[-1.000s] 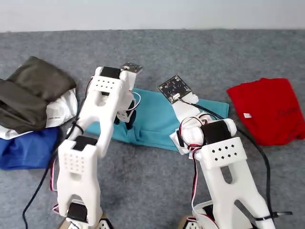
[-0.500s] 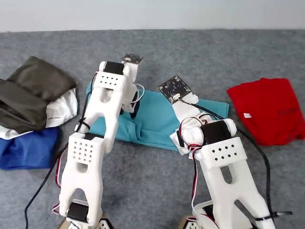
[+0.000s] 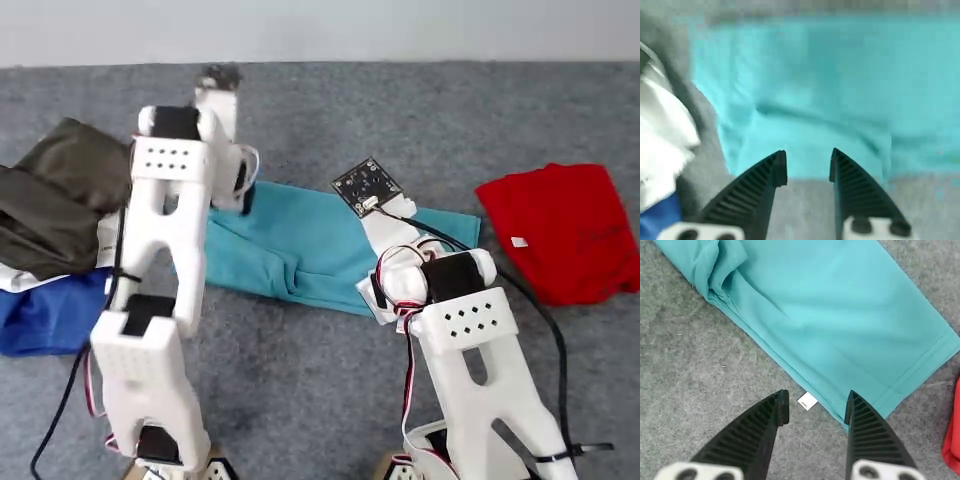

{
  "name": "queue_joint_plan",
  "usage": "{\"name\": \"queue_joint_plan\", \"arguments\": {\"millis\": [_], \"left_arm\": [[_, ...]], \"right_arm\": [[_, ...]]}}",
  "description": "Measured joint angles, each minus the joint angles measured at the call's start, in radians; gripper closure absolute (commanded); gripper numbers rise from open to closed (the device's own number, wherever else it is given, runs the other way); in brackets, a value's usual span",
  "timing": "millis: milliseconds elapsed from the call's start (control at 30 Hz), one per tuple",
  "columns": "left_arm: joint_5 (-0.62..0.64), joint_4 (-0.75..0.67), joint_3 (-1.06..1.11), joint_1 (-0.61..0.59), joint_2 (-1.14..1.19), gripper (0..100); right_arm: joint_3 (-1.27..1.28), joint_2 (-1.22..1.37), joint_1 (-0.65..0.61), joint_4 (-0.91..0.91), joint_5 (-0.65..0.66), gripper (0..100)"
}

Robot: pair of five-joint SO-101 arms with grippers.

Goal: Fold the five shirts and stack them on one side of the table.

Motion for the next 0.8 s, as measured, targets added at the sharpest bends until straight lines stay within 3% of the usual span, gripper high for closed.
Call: {"name": "queue_joint_plan", "arguments": {"millis": [233,800], "left_arm": [[-0.025,-0.071,0.261,0.075,-0.017,85],[0.011,-0.114,0.107,0.130,0.155,85]], "right_arm": [[0.000,0.000,-0.002,0.000,0.000,80.5],[0.074,0.000,0.000,-0.058,0.037,80.5]]}}
